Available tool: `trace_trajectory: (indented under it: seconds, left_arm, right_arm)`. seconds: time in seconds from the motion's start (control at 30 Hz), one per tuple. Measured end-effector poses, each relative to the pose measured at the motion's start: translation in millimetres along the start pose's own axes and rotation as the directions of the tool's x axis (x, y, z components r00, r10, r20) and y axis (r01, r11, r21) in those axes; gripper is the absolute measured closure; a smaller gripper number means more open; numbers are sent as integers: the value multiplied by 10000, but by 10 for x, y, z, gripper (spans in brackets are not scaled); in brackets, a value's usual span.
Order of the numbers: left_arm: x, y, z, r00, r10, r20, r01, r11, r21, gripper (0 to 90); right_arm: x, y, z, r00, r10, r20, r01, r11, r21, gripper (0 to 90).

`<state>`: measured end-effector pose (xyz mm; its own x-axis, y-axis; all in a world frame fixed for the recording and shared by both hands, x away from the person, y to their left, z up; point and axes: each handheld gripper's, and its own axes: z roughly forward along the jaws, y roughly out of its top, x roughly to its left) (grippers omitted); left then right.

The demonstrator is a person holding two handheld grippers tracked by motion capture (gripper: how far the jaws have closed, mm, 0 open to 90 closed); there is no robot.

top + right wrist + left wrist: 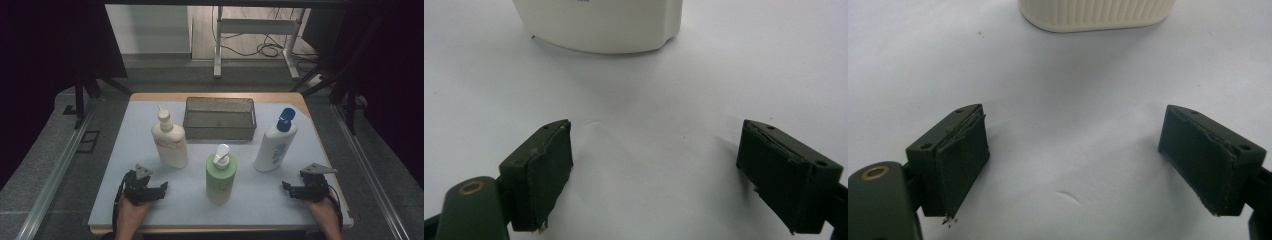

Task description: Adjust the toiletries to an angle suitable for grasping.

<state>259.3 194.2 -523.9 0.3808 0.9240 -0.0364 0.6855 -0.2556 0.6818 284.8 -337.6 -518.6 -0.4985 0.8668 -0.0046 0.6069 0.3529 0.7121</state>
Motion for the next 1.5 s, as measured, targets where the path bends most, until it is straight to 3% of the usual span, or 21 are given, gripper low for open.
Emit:
trace_trajectory:
  seconds: [1.5]
  left_arm:
    - [5, -1, 3, 10000, -29, 25, 29, 10000, -10, 121]
  right_arm:
    - [1, 34, 3, 9999, 112, -10, -112, 9997, 237, 131]
